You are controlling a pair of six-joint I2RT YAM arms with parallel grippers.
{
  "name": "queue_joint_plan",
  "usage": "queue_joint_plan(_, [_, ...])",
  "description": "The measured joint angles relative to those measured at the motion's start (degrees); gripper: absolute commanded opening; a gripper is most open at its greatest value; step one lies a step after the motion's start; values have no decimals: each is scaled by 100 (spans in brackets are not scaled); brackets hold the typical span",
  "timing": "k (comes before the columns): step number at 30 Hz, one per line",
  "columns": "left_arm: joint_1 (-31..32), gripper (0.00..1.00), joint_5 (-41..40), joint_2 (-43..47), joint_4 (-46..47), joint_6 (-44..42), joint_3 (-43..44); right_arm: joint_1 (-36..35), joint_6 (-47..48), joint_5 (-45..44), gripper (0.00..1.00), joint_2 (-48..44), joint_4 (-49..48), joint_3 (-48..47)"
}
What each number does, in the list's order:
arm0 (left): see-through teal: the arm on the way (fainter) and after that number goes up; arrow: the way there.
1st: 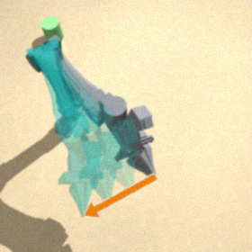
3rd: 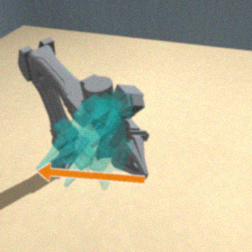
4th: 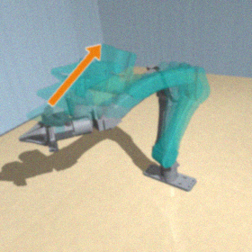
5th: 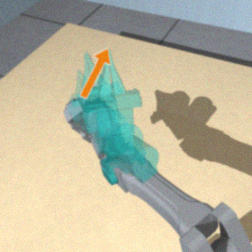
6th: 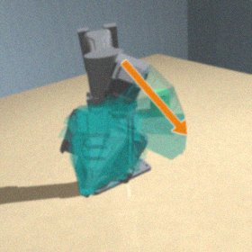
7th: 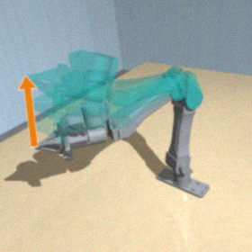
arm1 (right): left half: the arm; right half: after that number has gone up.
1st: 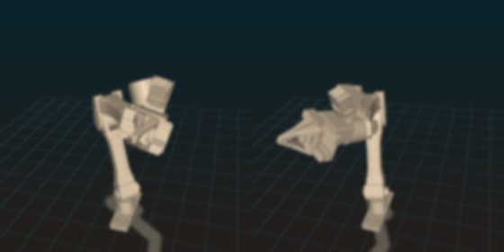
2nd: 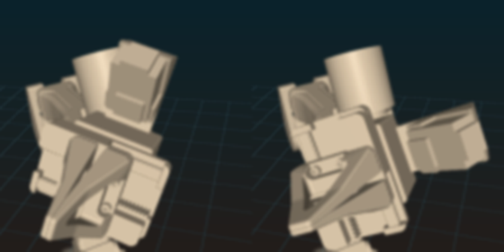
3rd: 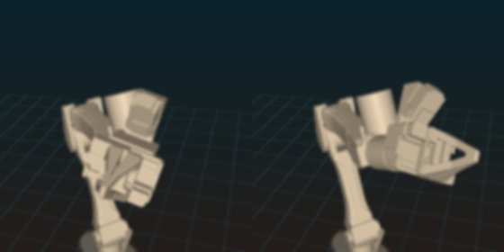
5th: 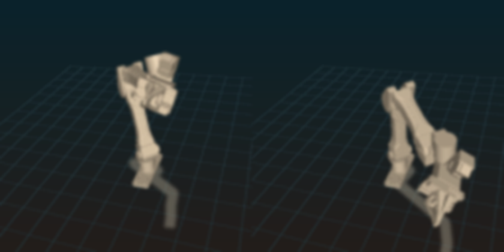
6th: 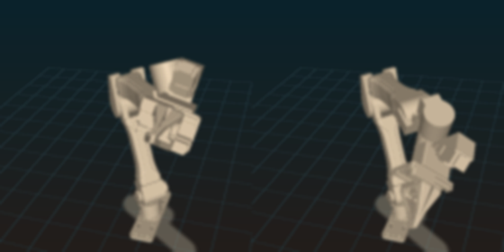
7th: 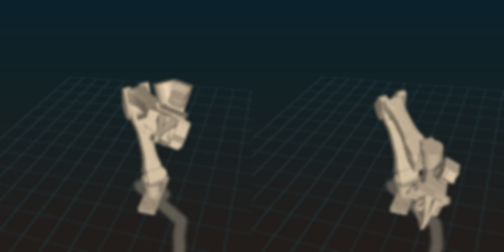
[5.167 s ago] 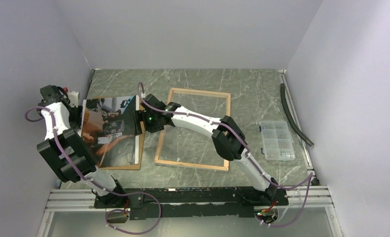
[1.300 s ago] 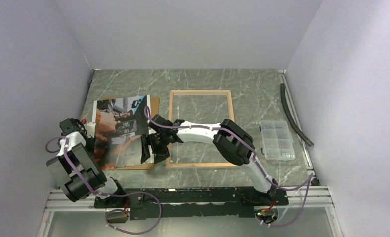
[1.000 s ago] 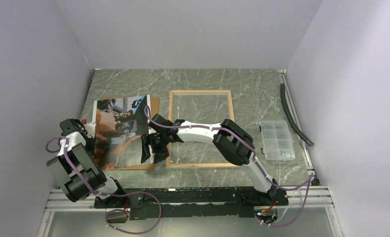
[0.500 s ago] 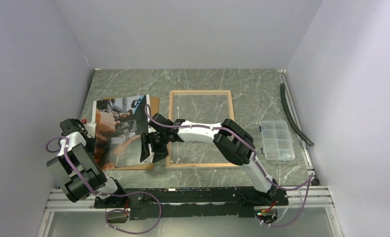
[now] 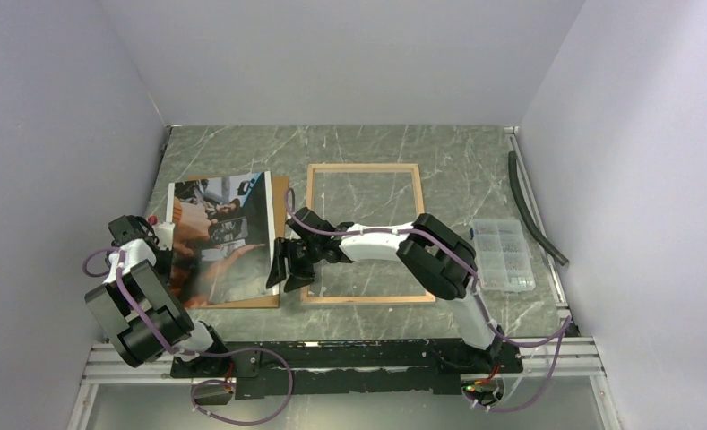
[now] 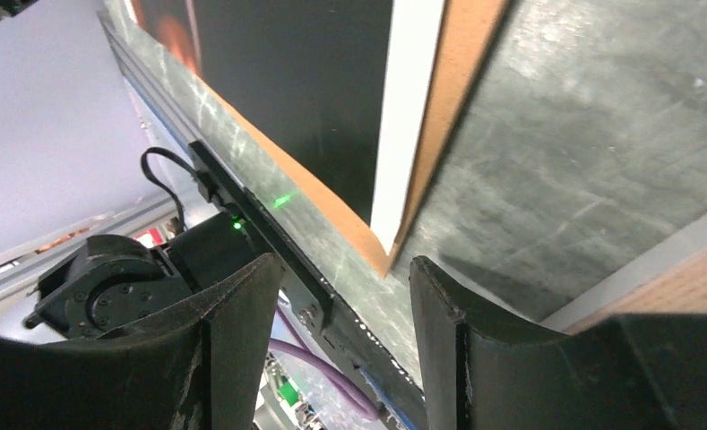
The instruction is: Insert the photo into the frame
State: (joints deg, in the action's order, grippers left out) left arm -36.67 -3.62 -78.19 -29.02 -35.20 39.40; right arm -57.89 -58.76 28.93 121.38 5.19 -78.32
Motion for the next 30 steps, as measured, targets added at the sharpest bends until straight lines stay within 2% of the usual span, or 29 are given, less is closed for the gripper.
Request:
queue_joint_plan(10, [0, 34, 39, 7, -17, -17, 0, -35, -37, 15, 59, -28, 2, -195])
queue_joint_plan(20, [0, 33, 59, 7, -22, -20, 0, -111, 162, -162, 63, 190, 752, -796])
queue_joint_plan(30, [0, 31, 74, 7, -17, -20, -13, -157, 240, -210, 62, 431, 1093, -970])
